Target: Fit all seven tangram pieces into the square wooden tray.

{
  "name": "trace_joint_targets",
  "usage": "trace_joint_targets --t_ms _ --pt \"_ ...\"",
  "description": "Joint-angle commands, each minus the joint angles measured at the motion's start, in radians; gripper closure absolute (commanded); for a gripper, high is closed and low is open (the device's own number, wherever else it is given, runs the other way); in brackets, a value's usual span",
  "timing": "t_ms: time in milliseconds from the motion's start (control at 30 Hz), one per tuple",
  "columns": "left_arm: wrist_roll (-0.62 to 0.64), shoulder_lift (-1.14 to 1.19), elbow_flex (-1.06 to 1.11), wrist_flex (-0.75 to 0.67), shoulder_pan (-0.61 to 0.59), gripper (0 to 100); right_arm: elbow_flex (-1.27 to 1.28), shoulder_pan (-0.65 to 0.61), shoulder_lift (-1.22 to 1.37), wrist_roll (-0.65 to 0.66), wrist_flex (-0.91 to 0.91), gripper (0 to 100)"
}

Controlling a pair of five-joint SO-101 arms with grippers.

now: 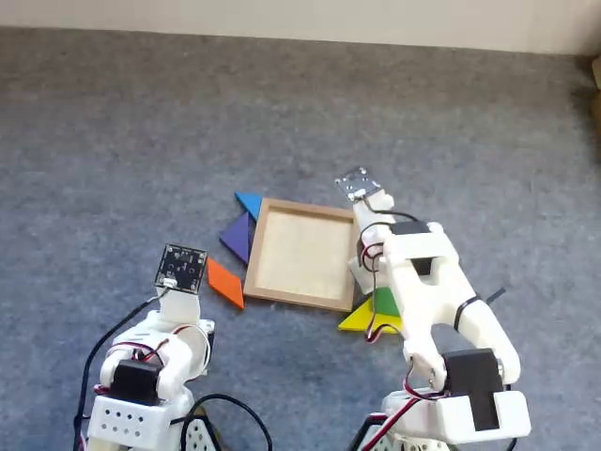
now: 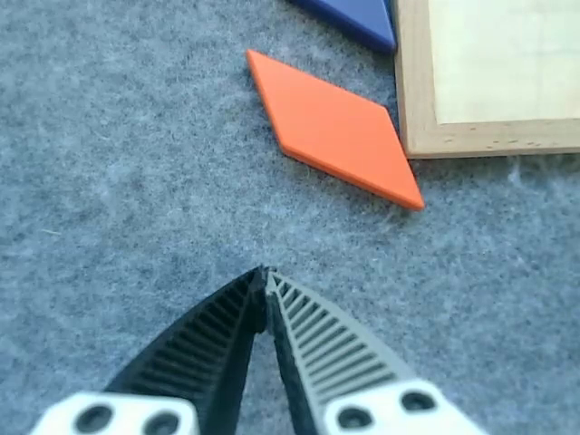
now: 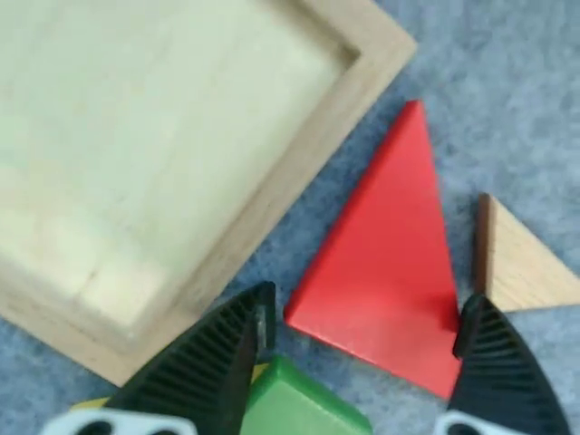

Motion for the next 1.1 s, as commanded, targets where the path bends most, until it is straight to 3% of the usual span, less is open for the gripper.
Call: trace_joint_targets --t_ms 0,667,867,1067 --pt "-0.008 -0.044 0.019 0.006 -0.01 99 -0.071 0.018 0.005 0.009 -0.013 69.1" --pt "-0.008 -0.044 0.019 0.006 -0.01 99 -0.074 0.019 0.018 0.009 -0.013 69.2" --pt "-0.008 -0.044 0.019 0.006 -0.01 99 -0.084 0.024 0.162 0.009 -0.01 80.3" --pt "-0.008 -0.044 0.019 0.006 -0.01 99 -0.084 0.025 0.13 0.011 -0.007 81.3"
